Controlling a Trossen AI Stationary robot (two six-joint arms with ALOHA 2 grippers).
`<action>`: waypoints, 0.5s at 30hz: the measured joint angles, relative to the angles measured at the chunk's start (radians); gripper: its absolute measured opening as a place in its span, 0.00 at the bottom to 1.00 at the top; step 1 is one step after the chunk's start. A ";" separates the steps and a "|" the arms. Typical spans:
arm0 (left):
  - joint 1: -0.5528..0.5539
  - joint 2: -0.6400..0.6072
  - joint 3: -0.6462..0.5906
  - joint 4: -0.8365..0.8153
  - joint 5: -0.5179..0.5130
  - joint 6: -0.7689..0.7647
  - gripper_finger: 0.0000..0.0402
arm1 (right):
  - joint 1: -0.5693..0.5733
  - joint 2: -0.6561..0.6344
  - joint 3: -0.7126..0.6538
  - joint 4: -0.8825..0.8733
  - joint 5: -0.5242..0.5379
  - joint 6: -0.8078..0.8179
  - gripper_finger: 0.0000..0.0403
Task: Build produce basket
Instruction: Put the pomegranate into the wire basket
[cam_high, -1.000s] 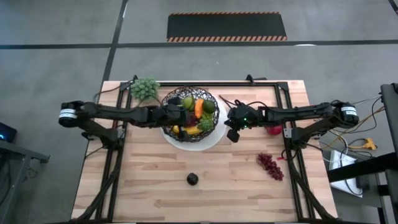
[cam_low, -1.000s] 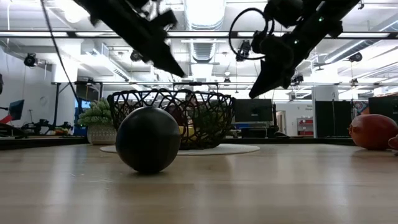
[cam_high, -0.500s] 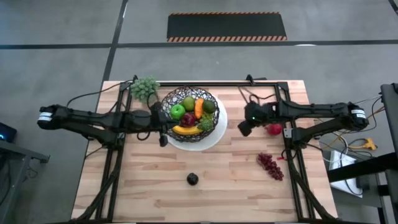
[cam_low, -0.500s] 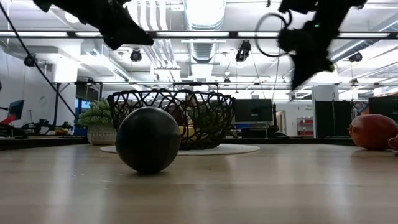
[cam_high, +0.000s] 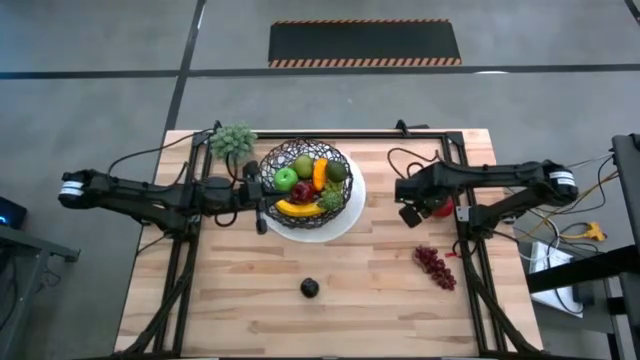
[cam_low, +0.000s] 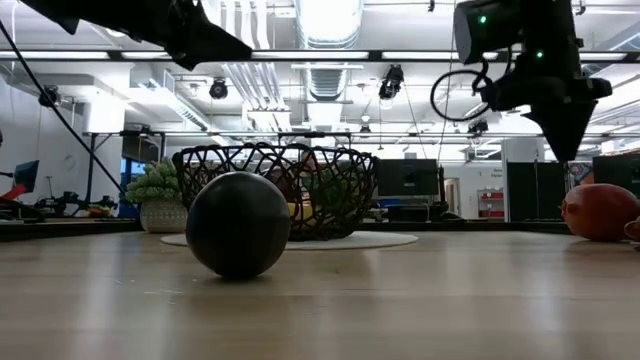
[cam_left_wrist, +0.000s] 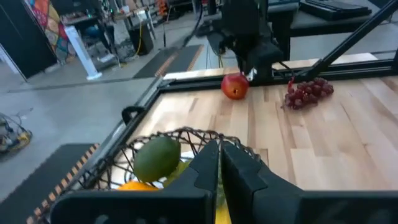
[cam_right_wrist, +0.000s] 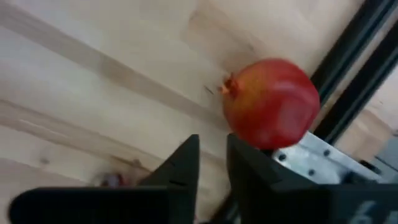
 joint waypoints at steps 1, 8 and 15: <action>0.000 -0.001 0.002 0.002 0.000 0.008 0.00 | 0.000 0.016 0.003 -0.016 -0.005 0.001 0.21; 0.000 -0.012 -0.002 0.005 0.000 0.041 0.00 | -0.007 0.117 0.039 -0.104 -0.019 -0.054 0.52; 0.000 -0.013 -0.003 0.006 0.000 0.046 0.00 | -0.038 0.218 0.026 -0.124 -0.012 -0.242 0.76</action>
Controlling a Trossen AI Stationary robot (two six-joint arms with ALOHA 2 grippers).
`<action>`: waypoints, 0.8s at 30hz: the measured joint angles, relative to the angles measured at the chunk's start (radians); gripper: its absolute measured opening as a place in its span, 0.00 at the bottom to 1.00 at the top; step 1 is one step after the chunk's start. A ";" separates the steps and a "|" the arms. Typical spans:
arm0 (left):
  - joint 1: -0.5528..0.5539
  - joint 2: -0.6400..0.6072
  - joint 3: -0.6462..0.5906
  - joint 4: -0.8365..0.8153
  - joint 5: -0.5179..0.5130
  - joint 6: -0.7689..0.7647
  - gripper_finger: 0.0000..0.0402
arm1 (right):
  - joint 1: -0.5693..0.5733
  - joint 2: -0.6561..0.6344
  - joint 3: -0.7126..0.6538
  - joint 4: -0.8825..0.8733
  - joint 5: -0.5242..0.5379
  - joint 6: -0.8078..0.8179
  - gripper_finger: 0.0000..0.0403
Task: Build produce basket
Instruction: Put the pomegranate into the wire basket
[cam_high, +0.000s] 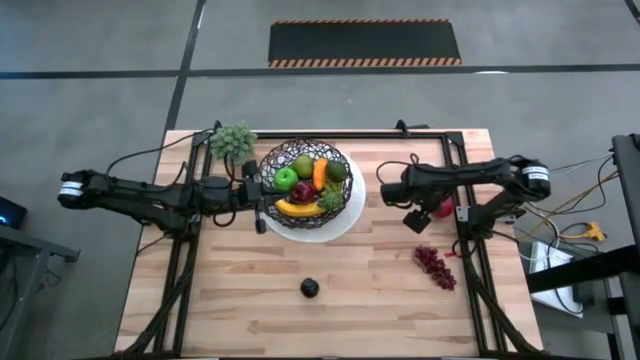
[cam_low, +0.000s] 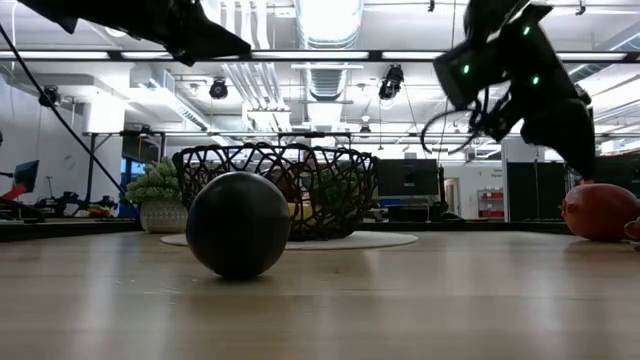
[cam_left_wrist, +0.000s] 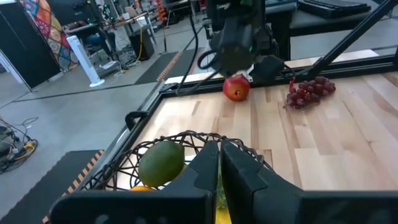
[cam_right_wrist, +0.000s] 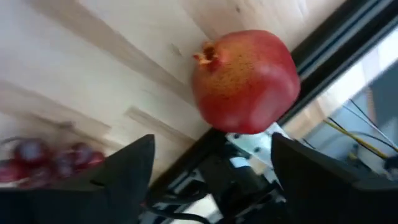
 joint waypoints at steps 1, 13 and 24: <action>0.000 0.000 -0.001 0.000 0.000 0.000 0.00 | -0.010 0.018 -0.002 -0.002 0.004 -0.016 0.78; 0.000 0.002 -0.011 0.000 0.000 0.017 0.00 | -0.031 0.188 -0.005 -0.021 0.045 -0.410 0.90; 0.000 0.002 -0.012 0.000 0.000 0.031 0.00 | -0.069 0.275 -0.008 0.039 0.073 -0.454 0.90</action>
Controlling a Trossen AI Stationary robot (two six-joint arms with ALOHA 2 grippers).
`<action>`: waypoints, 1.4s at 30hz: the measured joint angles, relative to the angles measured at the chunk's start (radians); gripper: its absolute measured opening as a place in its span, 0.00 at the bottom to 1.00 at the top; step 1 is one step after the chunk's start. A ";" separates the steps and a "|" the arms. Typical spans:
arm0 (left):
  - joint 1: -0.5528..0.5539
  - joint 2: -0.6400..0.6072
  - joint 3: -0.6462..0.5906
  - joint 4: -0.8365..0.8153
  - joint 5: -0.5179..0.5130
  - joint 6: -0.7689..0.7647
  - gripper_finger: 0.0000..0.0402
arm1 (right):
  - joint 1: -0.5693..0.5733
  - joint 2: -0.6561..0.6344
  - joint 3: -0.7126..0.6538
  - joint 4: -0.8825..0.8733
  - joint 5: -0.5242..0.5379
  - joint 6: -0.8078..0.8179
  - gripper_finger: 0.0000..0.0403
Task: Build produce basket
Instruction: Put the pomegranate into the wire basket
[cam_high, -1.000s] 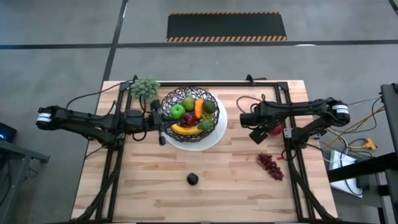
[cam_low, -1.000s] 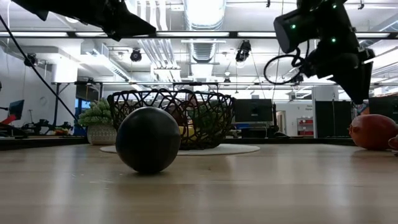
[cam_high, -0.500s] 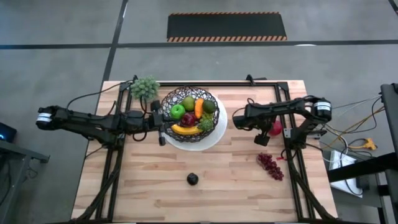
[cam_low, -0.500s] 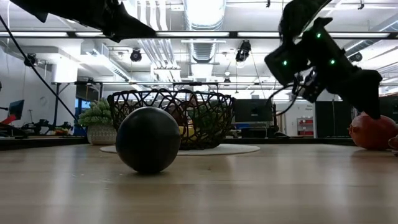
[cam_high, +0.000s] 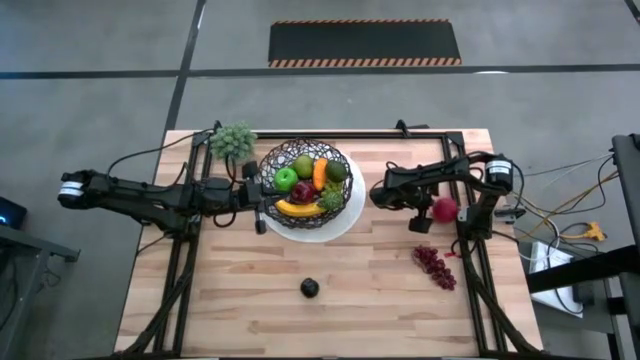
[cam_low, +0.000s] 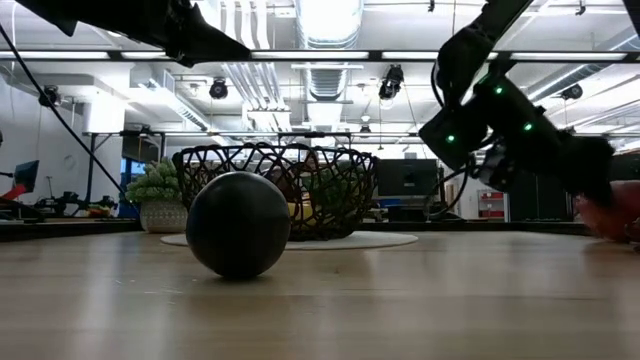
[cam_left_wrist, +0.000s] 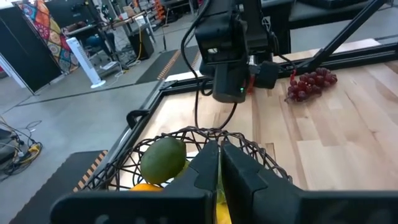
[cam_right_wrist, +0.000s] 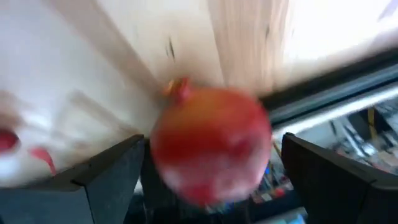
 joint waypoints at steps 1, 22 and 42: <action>0.000 0.000 0.000 0.000 0.000 0.008 0.00 | -0.003 -0.001 0.001 0.027 -0.004 0.003 0.90; 0.000 0.000 -0.002 0.007 0.000 0.013 0.00 | -0.060 -0.040 -0.017 -0.050 -0.046 0.005 0.90; 0.000 0.000 -0.003 0.009 0.000 0.019 0.00 | -0.124 -0.200 0.098 -0.076 -0.111 0.308 0.89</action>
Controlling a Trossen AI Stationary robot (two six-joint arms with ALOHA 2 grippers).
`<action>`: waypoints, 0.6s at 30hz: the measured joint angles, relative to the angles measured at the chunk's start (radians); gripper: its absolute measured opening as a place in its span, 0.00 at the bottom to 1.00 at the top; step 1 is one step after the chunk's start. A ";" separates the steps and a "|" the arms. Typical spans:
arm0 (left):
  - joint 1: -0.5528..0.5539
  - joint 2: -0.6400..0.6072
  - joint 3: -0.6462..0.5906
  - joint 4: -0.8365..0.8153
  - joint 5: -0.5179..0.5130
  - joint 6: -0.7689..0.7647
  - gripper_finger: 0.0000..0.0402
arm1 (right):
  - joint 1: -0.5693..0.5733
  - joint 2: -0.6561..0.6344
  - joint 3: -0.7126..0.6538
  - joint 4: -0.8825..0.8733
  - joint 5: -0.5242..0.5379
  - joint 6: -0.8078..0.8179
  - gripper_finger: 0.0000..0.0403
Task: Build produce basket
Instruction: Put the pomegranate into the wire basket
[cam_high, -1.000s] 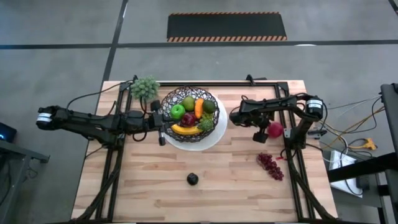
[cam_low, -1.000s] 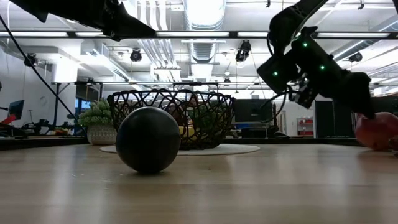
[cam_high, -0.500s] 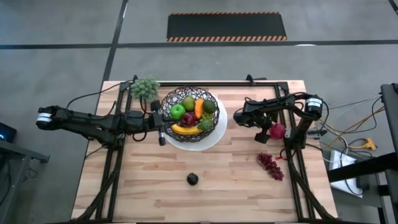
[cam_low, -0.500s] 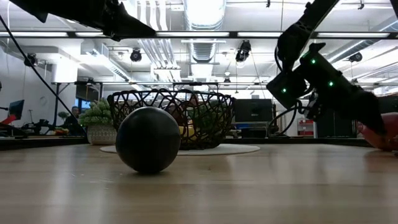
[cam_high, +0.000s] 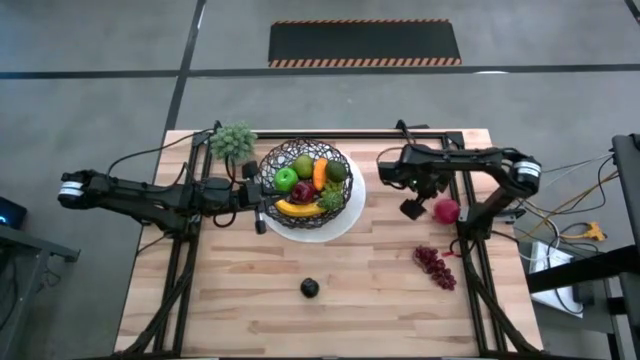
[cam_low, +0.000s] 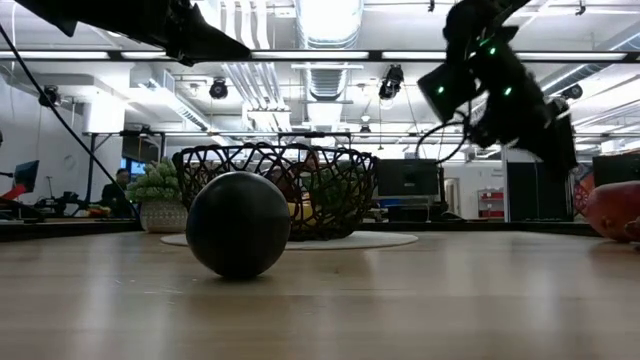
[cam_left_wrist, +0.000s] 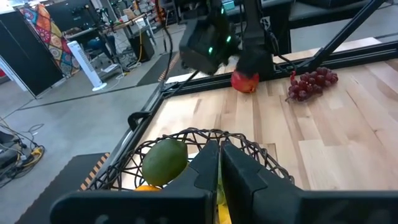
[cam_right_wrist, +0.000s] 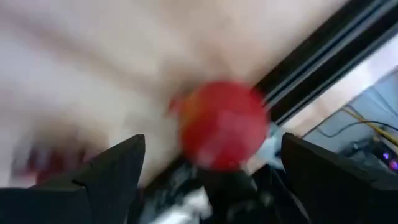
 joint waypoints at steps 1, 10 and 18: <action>0.000 0.000 0.000 0.000 0.000 0.001 0.00 | 0.001 -0.014 0.000 -0.032 -0.035 -0.032 0.89; 0.000 0.000 0.000 0.003 0.000 0.042 0.00 | 0.036 -0.075 -0.042 -0.041 -0.245 0.161 0.50; 0.000 -0.010 0.000 0.001 -0.007 0.097 0.00 | 0.039 -0.023 -0.134 -0.039 -0.084 0.307 0.05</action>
